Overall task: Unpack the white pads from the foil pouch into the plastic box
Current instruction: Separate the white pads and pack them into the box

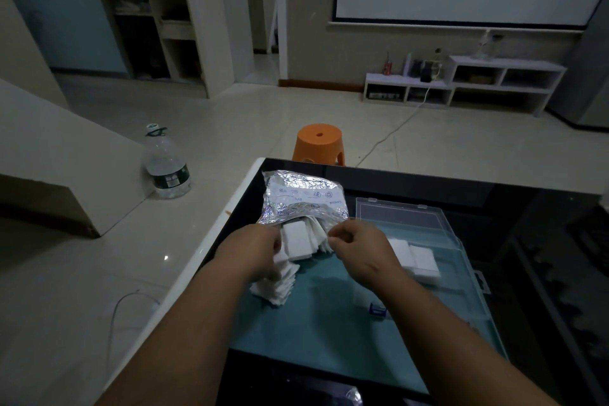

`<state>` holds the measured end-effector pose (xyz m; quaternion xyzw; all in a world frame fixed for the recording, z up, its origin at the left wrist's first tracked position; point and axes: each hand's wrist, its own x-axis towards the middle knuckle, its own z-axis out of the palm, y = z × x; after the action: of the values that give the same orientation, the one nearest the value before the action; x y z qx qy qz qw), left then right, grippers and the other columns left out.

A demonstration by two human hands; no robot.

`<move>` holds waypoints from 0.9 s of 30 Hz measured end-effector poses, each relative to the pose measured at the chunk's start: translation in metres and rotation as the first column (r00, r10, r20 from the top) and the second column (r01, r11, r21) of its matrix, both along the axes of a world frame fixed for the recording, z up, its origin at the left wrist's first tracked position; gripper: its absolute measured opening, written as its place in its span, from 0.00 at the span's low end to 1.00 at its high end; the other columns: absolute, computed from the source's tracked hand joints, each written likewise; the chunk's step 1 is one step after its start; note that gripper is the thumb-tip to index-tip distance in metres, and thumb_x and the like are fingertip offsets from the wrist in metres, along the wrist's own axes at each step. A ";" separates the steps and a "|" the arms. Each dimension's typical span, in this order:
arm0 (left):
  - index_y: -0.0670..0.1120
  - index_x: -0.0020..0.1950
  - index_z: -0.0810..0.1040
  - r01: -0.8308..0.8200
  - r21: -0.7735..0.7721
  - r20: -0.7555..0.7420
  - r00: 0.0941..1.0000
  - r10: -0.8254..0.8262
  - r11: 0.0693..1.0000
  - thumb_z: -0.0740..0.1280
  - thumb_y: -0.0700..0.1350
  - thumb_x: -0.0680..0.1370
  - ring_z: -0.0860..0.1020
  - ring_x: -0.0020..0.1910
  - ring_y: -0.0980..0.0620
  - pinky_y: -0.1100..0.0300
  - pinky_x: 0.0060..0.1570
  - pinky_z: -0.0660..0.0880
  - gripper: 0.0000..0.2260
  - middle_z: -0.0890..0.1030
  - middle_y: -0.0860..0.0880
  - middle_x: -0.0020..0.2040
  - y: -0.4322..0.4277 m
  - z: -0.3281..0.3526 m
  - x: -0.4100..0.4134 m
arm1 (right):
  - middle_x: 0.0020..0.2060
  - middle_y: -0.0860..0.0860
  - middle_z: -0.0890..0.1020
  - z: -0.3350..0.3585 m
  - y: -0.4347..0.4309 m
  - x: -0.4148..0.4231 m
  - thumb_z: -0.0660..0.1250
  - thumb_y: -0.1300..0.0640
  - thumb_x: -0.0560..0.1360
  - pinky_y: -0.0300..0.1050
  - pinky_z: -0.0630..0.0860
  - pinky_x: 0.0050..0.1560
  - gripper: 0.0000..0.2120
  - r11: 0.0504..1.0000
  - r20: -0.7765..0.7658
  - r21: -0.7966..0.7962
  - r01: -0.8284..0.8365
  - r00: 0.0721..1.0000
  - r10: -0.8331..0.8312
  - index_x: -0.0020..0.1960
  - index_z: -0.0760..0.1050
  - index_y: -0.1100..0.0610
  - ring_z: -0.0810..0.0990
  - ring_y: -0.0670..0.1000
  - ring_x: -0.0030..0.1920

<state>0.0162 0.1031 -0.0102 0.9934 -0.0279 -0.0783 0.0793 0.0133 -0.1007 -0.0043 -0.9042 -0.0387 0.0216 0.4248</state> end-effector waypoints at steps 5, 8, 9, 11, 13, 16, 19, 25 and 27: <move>0.53 0.54 0.75 0.029 0.014 0.003 1.000 -0.029 0.999 0.76 0.54 0.63 0.76 0.48 0.51 0.58 0.44 0.74 0.22 0.78 0.53 0.53 -0.002 -0.005 0.001 | 0.45 0.49 0.82 -0.001 0.000 0.000 0.67 0.54 0.78 0.43 0.77 0.47 0.08 1.000 -0.005 -0.020 -0.011 1.000 0.011 0.55 0.81 0.53 0.80 0.48 0.44; 0.52 0.54 0.75 0.046 0.035 0.004 0.999 -0.046 0.998 0.77 0.59 0.62 0.76 0.50 0.50 0.57 0.46 0.75 0.26 0.78 0.53 0.53 -0.004 -0.004 0.000 | 0.45 0.48 0.81 -0.001 0.000 0.000 0.66 0.53 0.78 0.42 0.75 0.46 0.08 0.999 -0.005 -0.039 -0.016 1.000 0.016 0.55 0.80 0.52 0.79 0.47 0.45; 0.52 0.54 0.75 0.044 0.043 0.004 0.999 -0.044 0.998 0.77 0.59 0.62 0.76 0.50 0.50 0.57 0.46 0.75 0.26 0.77 0.53 0.54 -0.005 -0.005 -0.001 | 0.45 0.48 0.81 -0.001 -0.001 0.000 0.66 0.53 0.78 0.42 0.75 0.46 0.08 0.999 -0.004 -0.045 -0.018 1.000 0.018 0.55 0.80 0.52 0.79 0.47 0.45; 0.53 0.54 0.74 0.029 0.054 0.013 0.999 -0.030 0.998 0.75 0.55 0.64 0.76 0.50 0.50 0.59 0.44 0.73 0.22 0.77 0.52 0.54 -0.006 -0.005 -0.001 | 0.44 0.48 0.81 -0.001 -0.001 0.000 0.66 0.53 0.78 0.43 0.77 0.47 0.08 0.998 -0.003 -0.051 -0.020 1.000 0.020 0.55 0.80 0.52 0.79 0.47 0.45; 0.52 0.54 0.74 0.005 0.046 0.023 1.000 -0.006 0.999 0.72 0.50 0.67 0.76 0.49 0.49 0.60 0.42 0.70 0.17 0.77 0.51 0.53 -0.008 -0.004 -0.001 | 0.44 0.47 0.81 0.000 -0.002 0.000 0.66 0.52 0.78 0.43 0.77 0.47 0.08 0.998 -0.002 -0.057 -0.022 1.000 0.022 0.54 0.80 0.51 0.80 0.47 0.45; 0.50 0.54 0.75 -0.037 0.018 0.049 0.998 0.036 0.999 0.67 0.47 0.71 0.76 0.47 0.49 0.60 0.40 0.68 0.12 0.78 0.49 0.50 -0.010 -0.003 0.001 | 0.44 0.47 0.81 0.000 -0.003 0.000 0.66 0.51 0.78 0.44 0.77 0.48 0.07 0.998 0.001 -0.061 -0.028 1.000 0.028 0.54 0.80 0.51 0.79 0.46 0.44; 0.49 0.56 0.76 -0.030 0.023 0.082 0.996 0.028 0.999 0.64 0.44 0.74 0.77 0.52 0.47 0.60 0.43 0.68 0.11 0.79 0.47 0.54 -0.010 -0.004 0.003 | 0.46 0.48 0.82 0.000 -0.003 0.000 0.67 0.50 0.77 0.45 0.78 0.49 0.08 0.997 0.002 -0.073 -0.032 0.999 0.032 0.54 0.80 0.51 0.79 0.47 0.45; 0.53 0.53 0.77 -0.051 -0.059 0.011 0.999 0.052 0.997 0.64 0.42 0.73 0.78 0.50 0.49 0.60 0.46 0.74 0.11 0.81 0.49 0.54 -0.001 -0.009 0.006 | 0.47 0.50 0.84 0.002 -0.002 -0.001 0.67 0.52 0.77 0.48 0.79 0.53 0.08 0.996 0.011 -0.088 -0.032 0.999 0.033 0.54 0.80 0.52 0.81 0.50 0.47; 0.54 0.51 0.78 -0.053 -0.076 0.000 0.999 0.053 0.996 0.67 0.44 0.71 0.79 0.49 0.51 0.60 0.48 0.76 0.10 0.81 0.51 0.52 0.001 -0.009 0.007 | 0.48 0.50 0.83 0.002 -0.002 -0.002 0.67 0.52 0.77 0.49 0.79 0.53 0.08 0.996 0.008 -0.086 -0.034 0.999 0.035 0.54 0.80 0.51 0.81 0.50 0.48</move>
<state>0.0235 0.1044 -0.0189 0.9901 -0.0046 -0.0741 0.1192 0.0117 -0.1027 -0.0024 -0.9210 -0.0556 0.0261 0.3847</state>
